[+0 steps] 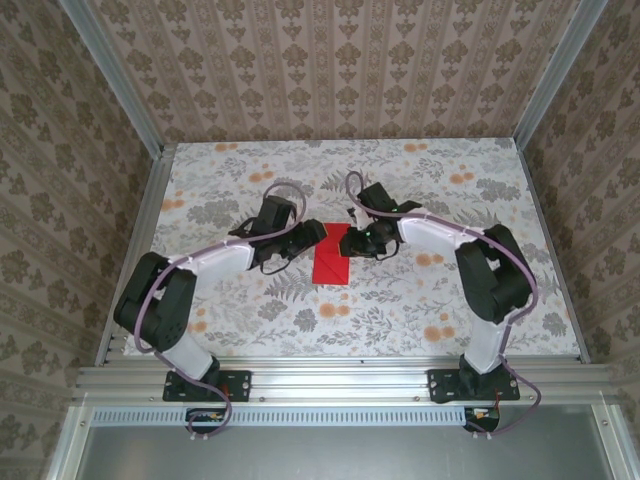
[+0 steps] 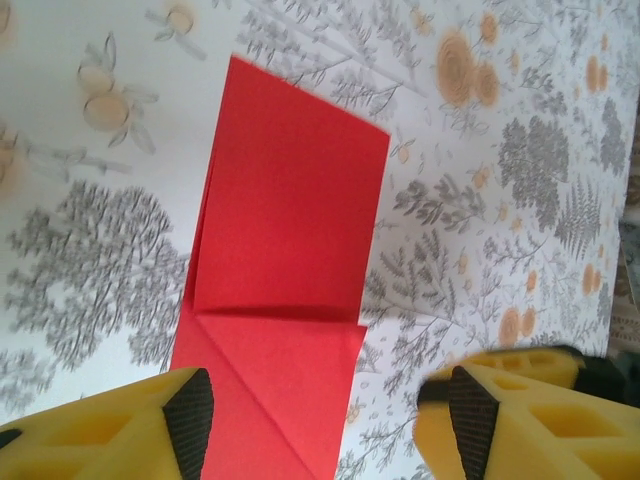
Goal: Fold a paper plane with a square sheet of paper (pick it up from the middle)
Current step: Fold the triangle a second time at the center of the table, then turn over the paper at the center of the table.
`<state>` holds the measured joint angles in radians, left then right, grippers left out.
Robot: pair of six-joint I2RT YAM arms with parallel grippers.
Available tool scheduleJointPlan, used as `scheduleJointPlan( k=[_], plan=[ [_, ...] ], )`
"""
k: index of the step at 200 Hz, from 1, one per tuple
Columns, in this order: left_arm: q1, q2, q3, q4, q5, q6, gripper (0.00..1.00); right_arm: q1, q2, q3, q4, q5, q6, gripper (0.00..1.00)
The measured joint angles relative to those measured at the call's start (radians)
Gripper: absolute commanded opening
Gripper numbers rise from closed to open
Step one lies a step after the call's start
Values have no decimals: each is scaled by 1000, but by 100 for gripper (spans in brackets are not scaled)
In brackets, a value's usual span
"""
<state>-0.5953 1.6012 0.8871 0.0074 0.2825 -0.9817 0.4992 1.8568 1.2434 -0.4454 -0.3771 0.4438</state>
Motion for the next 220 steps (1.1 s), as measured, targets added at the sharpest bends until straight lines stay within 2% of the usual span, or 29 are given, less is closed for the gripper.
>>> scheduleJointPlan(
  k=[40, 86, 109, 176, 220],
  plan=[
    [-41, -1, -96, 38, -7, -68, 66, 6, 91, 53, -7, 31, -3, 26],
    [-52, 52, -105, 126, 13, -125, 50, 1, 137, 69, -6, 34, -2, 22],
    [-58, 75, -105, 162, 26, -143, 45, -5, 161, 71, -5, 31, 1, 19],
    [-68, 130, -104, 210, 53, -171, 44, -30, 164, 61, 18, 3, 29, 17],
    [-72, 173, -88, 232, 67, -182, 36, -64, 164, 22, 75, -79, 67, 17]
  ],
)
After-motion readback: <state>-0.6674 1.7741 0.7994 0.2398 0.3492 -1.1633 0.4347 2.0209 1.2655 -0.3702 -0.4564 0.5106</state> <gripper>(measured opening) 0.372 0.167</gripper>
